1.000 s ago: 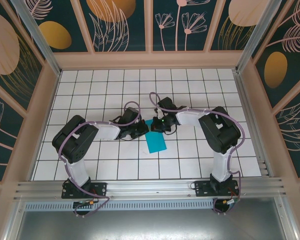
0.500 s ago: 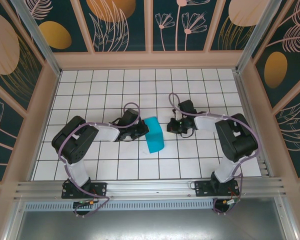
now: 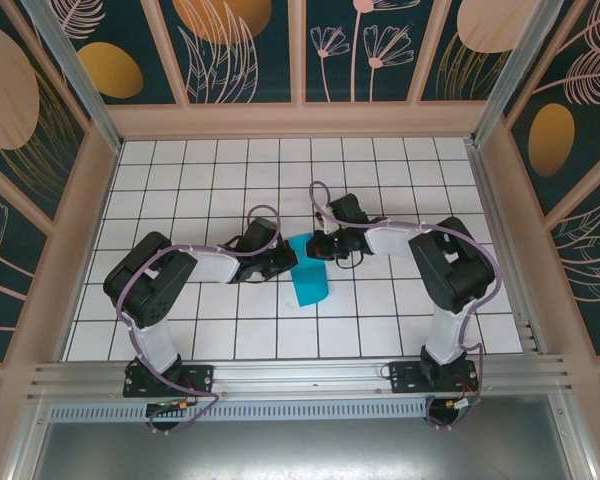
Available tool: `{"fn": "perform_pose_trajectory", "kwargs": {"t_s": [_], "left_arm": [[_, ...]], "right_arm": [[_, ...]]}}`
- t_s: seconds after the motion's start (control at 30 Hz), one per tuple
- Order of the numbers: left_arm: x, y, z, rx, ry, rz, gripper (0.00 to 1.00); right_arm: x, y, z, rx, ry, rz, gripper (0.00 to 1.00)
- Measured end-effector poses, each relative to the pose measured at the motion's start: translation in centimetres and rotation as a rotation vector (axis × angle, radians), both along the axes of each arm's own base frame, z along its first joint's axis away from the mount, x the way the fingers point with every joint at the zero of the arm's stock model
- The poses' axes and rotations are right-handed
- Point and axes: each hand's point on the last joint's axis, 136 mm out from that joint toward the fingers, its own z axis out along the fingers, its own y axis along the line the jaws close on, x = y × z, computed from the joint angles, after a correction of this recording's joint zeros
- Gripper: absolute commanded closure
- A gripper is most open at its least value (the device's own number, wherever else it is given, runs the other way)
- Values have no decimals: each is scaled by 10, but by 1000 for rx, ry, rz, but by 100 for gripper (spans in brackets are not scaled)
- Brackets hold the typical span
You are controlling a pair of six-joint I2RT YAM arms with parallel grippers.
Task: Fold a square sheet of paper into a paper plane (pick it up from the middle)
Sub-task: First fold in half a square sheet of paper at the center of the table.
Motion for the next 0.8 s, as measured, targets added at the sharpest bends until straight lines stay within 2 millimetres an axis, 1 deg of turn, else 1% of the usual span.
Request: {"fn": "perform_pose_trajectory", "kwargs": {"t_s": [0.13,0.3,0.4,0.57,0.6,0.63,0.7,0.8], "left_arm": [[0,0,0,2,-4,-6,100],[0,0,0,4,-7,-8,100],[0,0,0,6,-9,-10,100],[0,0,0,7,-12,-14,100],[0,0,0,7,-12,-14,100],[0,0,0,7,-12,-14,100],[0,0,0,7,-11,-14,100],[0,0,0,7,-11,-14,100]], "right_arm": [[-1,-2,-15,-22,28,-2,100],[2,-8,-16,-15,22,-13,100],[6,-25,-16,-3,18,-53,100],[24,-67,-12,-51,-9,-177,100],[26,-71,-9,-59,-19,-192,100],[28,-73,-4,-60,-35,-201,100],[28,-67,6,-51,-63,-191,100],[22,-44,16,-36,-84,-139,100]]}}
